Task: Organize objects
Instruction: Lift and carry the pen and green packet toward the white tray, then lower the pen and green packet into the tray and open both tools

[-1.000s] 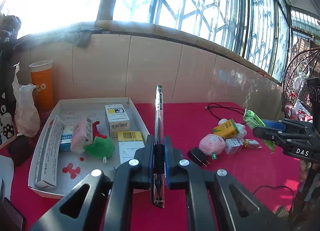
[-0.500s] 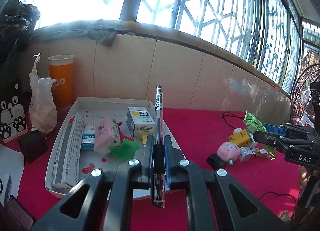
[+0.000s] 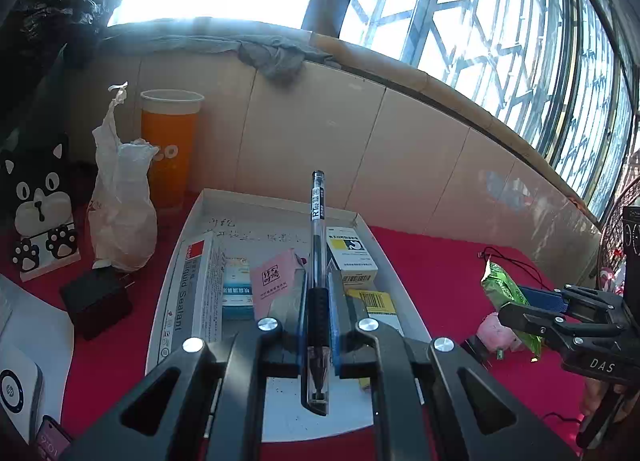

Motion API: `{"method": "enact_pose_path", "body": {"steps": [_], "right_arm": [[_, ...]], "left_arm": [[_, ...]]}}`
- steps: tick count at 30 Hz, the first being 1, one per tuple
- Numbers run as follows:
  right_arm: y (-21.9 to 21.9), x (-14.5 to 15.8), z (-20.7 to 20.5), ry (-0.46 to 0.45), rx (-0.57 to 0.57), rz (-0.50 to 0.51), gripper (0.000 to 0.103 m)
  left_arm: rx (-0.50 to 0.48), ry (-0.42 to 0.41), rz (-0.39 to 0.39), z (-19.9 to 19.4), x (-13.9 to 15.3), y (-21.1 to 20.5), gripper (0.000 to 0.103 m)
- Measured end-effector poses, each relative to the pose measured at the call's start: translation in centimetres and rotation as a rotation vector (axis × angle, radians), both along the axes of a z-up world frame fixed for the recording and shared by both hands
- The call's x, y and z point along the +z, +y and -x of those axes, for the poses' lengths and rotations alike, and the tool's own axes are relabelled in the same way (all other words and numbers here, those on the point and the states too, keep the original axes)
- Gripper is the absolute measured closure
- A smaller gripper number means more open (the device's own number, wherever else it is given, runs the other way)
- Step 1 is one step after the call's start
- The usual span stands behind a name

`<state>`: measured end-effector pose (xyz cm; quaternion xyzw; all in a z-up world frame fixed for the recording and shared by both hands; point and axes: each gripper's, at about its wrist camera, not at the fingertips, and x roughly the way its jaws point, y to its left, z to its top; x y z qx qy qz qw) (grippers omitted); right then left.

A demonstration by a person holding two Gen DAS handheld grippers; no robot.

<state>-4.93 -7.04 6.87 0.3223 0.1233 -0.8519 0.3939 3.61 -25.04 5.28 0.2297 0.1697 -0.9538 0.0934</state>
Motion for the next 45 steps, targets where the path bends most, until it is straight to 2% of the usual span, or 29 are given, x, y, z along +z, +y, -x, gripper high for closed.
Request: {"method": "enact_pose_path", "body": {"steps": [4, 8, 12, 17, 19, 20, 21, 23, 24, 25, 26, 28, 35, 40, 45], "right_arm": [[-2.2, -1.6, 1.5, -0.106, -0.002, 0.021, 0.066], [-4.0, -3.4, 2.8, -0.21, -0.034, 0.057, 0.066], [-5.7, -4.8, 3.1, -0.241, -0.065, 0.064, 0.066], [-7.3, -6.0, 3.7, -0.228, -0.102, 0.069, 0.064], [-7.5, -6.4, 3.9, -0.225, -0.091, 0.067, 0.045], [-7.4, -6.5, 3.9, -0.225, -0.092, 0.073, 0.023], [-7.2, -6.5, 3.9, -0.223, -0.095, 0.088, 0.013], [-6.5, -6.2, 3.8, -0.207, -0.107, 0.116, 0.01], [-6.1, -5.9, 3.7, -0.2, -0.113, 0.128, 0.008], [-5.7, -5.7, 3.6, -0.194, -0.119, 0.141, 0.005], [-5.2, -5.4, 3.5, -0.185, -0.128, 0.154, 0.0], [-4.1, -4.7, 3.1, -0.153, -0.147, 0.181, 0.0], [-0.1, -2.3, 1.3, -0.065, -0.178, 0.243, 0.0], [3.2, -1.1, 0.3, -0.019, -0.215, 0.264, 0.0], [7.6, 0.0, 0.7, -0.003, -0.31, 0.335, 0.0]], "left_arm": [[0.005, -0.027, -0.038, 1.8, -0.1, -1.6, 0.096], [-0.006, -0.063, -0.017, 4.2, -0.3, -1.7, 0.096], [0.009, -0.108, -0.017, 6.4, -1.2, -2.2, 0.095], [0.055, -0.146, -0.027, 7.3, -2.0, -3.0, 0.094], [0.074, -0.154, -0.034, 7.1, -2.1, -3.2, 0.094], [0.083, -0.151, -0.029, 6.9, -2.0, -3.2, 0.094], [0.095, -0.148, -0.022, 6.7, -2.0, -3.2, 0.092], [0.128, -0.129, -0.017, 6.0, -1.6, -3.2, 0.058], [0.146, -0.108, -0.015, 5.6, -1.4, -3.2, 0.007], [0.161, -0.072, -0.003, 5.0, -1.0, -3.0, 0.0], [0.181, -0.046, 0.018, 4.4, -0.6, -2.7, 0.0], [0.209, -0.023, 0.043, 3.7, 0.1, -2.2, 0.0], [0.234, 0.05, 0.03, 1.4, 1.6, 0.0, 0.0], [0.194, 0.061, 0.043, 1.1, 2.3, 2.2, 0.0], [0.163, 0.063, 0.028, 1.3, 2.7, 3.2, 0.0]]}}
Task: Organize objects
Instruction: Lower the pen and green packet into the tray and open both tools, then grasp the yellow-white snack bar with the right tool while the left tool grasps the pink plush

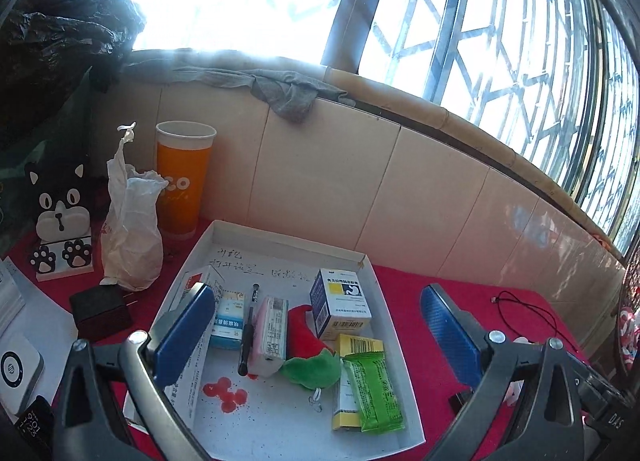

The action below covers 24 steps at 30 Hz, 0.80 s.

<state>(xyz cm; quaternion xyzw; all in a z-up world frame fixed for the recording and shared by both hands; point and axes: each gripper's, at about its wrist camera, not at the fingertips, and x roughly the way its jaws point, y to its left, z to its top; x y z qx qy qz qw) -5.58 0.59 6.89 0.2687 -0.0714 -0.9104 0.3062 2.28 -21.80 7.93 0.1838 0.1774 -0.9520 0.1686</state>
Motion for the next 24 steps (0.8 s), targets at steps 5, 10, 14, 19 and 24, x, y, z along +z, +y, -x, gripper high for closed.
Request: {"method": "enact_pose_path", "body": {"steps": [5, 10, 14, 19, 24], "right_arm": [[6.1, 1.2, 0.7, 0.029, -0.161, 0.082, 0.0], [11.2, 0.1, 2.6, -0.02, -0.289, 0.068, 0.0], [16.1, -1.5, 4.5, -0.082, -0.4, 0.069, 0.0], [22.1, -4.8, 8.1, -0.249, -0.436, 0.071, 0.0], [23.7, -7.1, 9.7, -0.257, -0.366, -0.08, 0.0]], "left_arm": [[-0.012, 0.006, 0.013, 0.1, 0.0, 1.0, 0.0], [-0.067, -0.017, 0.04, 1.2, -0.4, 3.1, 0.0], [-0.176, -0.07, 0.085, 2.7, -1.0, 6.0, 0.0], [-0.342, -0.128, 0.094, 4.8, -2.4, 9.7, 0.0], [-0.493, -0.21, 0.191, 7.1, -4.2, 13.7, 0.0]]}}
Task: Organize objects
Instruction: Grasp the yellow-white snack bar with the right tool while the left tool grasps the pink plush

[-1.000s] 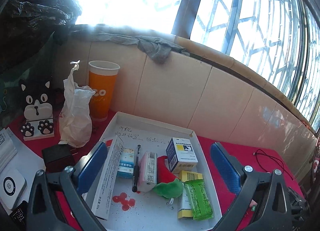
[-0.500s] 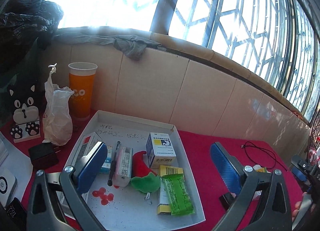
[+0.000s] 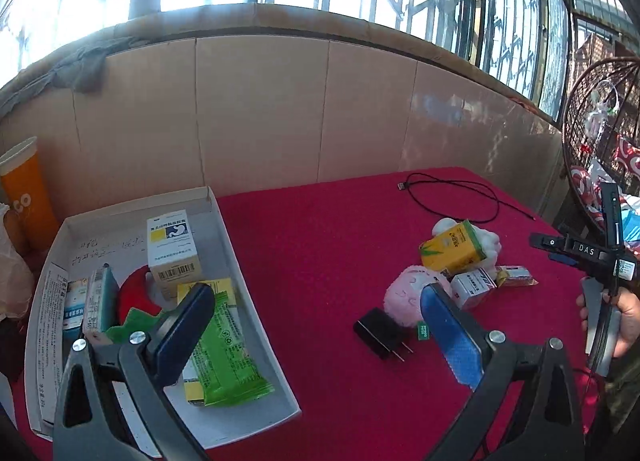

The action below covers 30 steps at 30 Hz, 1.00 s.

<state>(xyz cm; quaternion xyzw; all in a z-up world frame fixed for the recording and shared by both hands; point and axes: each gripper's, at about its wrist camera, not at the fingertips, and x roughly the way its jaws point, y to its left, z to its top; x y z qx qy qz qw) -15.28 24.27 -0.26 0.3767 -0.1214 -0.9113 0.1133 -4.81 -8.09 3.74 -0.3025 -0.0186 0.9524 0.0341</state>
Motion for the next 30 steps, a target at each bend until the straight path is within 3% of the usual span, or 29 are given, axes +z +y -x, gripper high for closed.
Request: {"method": "enact_pose_path", "body": {"steps": [5, 10, 14, 15, 18, 20, 23, 26, 28, 30], "right_arm": [[-4.4, -1.1, -0.7, 0.105, 0.355, -0.34, 0.001], [-4.7, -3.0, 2.1, 0.026, 0.417, -0.366, 0.002], [-4.3, -3.8, 3.2, -0.039, 0.451, -0.326, 0.018], [-4.4, -3.7, 2.9, -0.027, 0.468, -0.332, 0.033], [-4.6, -3.6, 1.8, -0.007, 0.486, -0.359, 0.064], [-4.5, -3.5, 1.1, -0.008, 0.488, -0.353, 0.076], [-4.4, -3.5, 0.1, -0.014, 0.48, -0.359, 0.08], [-3.9, -3.6, -0.7, -0.014, 0.458, -0.341, 0.079], [-3.7, -3.6, -0.8, -0.017, 0.446, -0.323, 0.079], [-3.7, -3.6, -0.7, -0.021, 0.438, -0.313, 0.079]], "left_arm": [[-0.187, -0.104, 0.109, 2.7, -2.4, 3.9, 0.0], [-0.277, -0.166, 0.115, 5.1, -4.1, 6.6, 0.0], [-0.299, -0.195, 0.173, 7.3, -5.3, 8.5, 0.0], [-0.303, -0.198, 0.181, 7.7, -5.4, 8.9, 0.0], [-0.313, -0.21, 0.182, 9.0, -5.6, 9.7, 0.0], [-0.316, -0.237, 0.19, 9.6, -6.0, 10.0, 0.0], [-0.332, -0.256, 0.222, 9.9, -6.4, 10.7, 0.001], [-0.345, -0.263, 0.247, 9.8, -6.7, 11.0, 0.018], [-0.352, -0.279, 0.252, 9.9, -7.0, 11.0, 0.042], [-0.358, -0.276, 0.265, 9.6, -7.1, 11.2, 0.045]]}}
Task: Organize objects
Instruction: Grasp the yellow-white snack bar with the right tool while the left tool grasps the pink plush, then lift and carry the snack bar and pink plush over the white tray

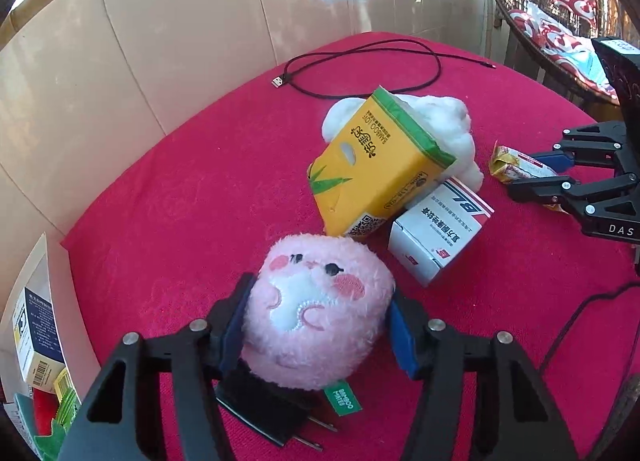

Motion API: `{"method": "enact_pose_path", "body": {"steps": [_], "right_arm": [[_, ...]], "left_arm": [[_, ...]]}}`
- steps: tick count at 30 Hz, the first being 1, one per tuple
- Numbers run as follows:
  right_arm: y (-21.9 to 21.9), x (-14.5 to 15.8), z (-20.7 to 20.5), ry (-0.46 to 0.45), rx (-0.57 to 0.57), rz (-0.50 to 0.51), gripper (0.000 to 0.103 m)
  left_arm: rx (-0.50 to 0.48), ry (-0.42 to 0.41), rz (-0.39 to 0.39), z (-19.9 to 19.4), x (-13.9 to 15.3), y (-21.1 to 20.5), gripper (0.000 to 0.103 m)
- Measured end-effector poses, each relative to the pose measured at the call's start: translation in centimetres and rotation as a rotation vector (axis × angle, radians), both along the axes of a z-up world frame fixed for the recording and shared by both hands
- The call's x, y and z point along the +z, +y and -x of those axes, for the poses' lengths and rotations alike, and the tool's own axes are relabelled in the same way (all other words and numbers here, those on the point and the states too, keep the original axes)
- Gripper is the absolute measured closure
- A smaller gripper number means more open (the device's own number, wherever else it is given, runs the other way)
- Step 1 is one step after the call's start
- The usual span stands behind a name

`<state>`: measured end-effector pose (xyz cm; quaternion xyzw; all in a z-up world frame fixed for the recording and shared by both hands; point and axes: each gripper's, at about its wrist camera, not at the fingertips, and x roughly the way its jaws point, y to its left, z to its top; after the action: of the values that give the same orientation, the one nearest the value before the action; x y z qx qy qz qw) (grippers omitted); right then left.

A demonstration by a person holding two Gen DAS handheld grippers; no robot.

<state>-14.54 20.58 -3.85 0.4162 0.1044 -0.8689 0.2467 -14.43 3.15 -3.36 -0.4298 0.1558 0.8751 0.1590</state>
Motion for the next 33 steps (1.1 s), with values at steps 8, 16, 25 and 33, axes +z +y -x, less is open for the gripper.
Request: {"method": "enact_pose_path", "body": {"steps": [8, 16, 25, 33], "right_arm": [[0.0, 0.0, 0.1, 0.0, -0.027, 0.009, 0.082], [0.6, 0.8, -1.2, 0.065, -0.113, -0.001, 0.082], [1.4, 5.2, -4.5, 0.166, -0.219, 0.133, 0.082], [-1.0, 8.9, -6.7, 0.231, -0.168, 0.197, 0.082]], "left_arm": [[0.03, 0.085, -0.102, -2.8, 2.1, 0.0, 0.05], [0.114, 0.235, -0.203, -8.0, 5.7, 0.0, 0.05], [0.196, 0.328, -0.276, -10.6, 8.9, -2.2, 0.049], [0.271, 0.373, -0.325, -12.0, 10.5, -5.1, 0.049]]}}
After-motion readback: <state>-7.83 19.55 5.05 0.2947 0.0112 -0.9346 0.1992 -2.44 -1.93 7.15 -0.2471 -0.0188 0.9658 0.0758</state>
